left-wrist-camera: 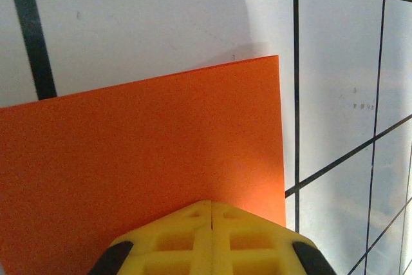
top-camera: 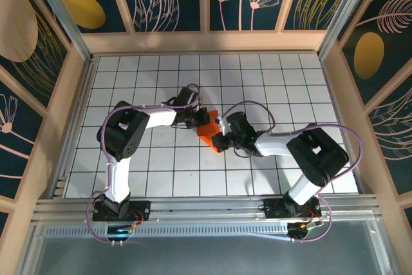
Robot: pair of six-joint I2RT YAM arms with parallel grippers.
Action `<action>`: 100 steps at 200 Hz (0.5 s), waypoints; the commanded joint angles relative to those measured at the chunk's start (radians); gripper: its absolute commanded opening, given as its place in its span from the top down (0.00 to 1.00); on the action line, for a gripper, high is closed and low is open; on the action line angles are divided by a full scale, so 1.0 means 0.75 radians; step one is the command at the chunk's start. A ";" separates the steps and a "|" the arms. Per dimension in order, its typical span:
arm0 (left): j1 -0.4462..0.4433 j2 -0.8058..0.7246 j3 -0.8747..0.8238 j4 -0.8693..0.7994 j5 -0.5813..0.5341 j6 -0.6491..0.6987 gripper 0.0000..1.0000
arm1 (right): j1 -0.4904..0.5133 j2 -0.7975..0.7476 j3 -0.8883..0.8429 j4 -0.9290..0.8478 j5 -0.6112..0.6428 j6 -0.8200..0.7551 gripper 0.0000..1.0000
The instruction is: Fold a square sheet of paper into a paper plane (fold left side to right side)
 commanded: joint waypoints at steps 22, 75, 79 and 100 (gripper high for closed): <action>-0.010 0.024 -0.017 -0.072 -0.059 0.024 0.99 | -0.036 0.038 0.056 -0.077 0.062 0.014 1.00; -0.012 0.020 -0.016 -0.073 -0.061 0.024 0.99 | -0.063 0.034 0.065 -0.088 0.099 0.017 1.00; -0.012 0.020 -0.015 -0.072 -0.061 0.024 0.99 | -0.065 0.035 0.065 -0.090 0.099 0.016 1.00; -0.011 0.022 -0.016 -0.072 -0.061 0.021 0.99 | -0.069 0.036 0.067 -0.087 0.100 0.014 1.00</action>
